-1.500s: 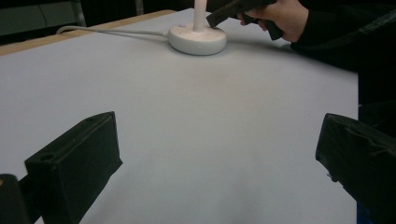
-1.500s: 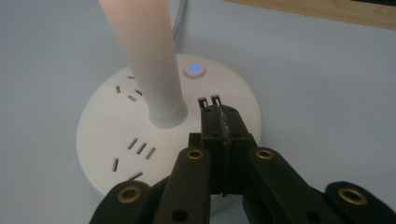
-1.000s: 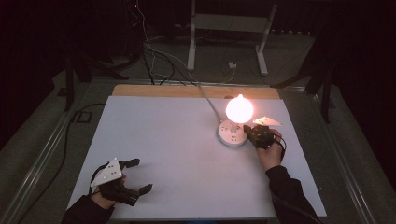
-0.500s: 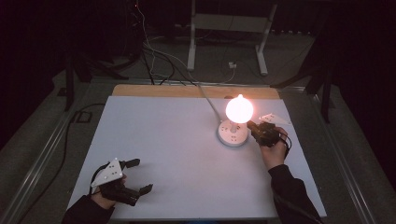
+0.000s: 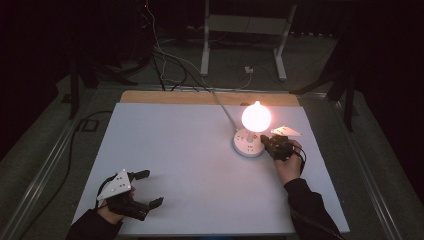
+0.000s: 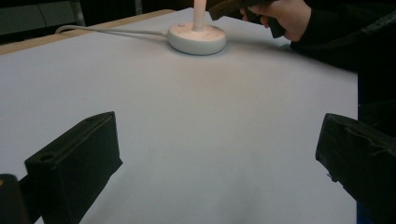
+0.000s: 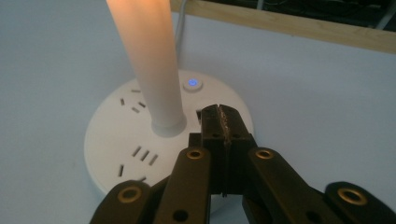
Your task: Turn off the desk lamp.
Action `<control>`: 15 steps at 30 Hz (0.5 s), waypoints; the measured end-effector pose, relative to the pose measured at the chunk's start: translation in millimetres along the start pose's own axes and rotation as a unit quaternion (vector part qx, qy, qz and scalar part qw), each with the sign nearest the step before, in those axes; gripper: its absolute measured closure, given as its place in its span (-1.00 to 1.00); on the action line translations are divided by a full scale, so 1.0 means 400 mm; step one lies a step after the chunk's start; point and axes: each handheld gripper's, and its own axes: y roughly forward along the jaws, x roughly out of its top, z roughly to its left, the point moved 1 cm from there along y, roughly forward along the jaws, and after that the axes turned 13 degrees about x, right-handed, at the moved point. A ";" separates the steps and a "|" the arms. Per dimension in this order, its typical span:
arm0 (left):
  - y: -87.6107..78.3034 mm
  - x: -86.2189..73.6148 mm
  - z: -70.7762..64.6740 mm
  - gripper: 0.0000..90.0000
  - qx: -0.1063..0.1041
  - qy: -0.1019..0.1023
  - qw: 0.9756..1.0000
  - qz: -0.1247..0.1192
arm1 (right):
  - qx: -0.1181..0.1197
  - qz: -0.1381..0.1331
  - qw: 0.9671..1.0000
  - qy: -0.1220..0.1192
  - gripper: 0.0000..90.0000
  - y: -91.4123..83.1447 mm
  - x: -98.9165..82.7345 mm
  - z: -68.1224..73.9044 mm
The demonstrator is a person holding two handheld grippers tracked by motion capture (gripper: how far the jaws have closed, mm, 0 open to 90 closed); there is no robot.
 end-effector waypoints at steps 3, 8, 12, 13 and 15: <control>0.000 0.000 0.000 -0.99 0.000 0.001 1.000 0.000 | 0.000 0.007 1.000 -0.004 1.00 0.008 -0.005 0.002; 0.001 -0.001 0.000 -0.99 0.000 0.001 1.000 0.002 | -0.001 0.011 1.000 -0.003 1.00 0.012 -0.010 0.000; 0.001 -0.001 0.000 -0.99 0.000 0.001 1.000 0.001 | -0.002 0.015 1.000 -0.002 1.00 0.016 -0.014 -0.003; 0.001 -0.001 0.000 -0.99 0.000 0.002 1.000 0.002 | -0.003 0.015 1.000 -0.003 1.00 0.016 -0.014 -0.003; 0.000 0.000 0.001 -0.99 -0.001 -0.001 1.000 0.000 | -0.002 0.016 1.000 -0.003 1.00 0.016 -0.014 -0.003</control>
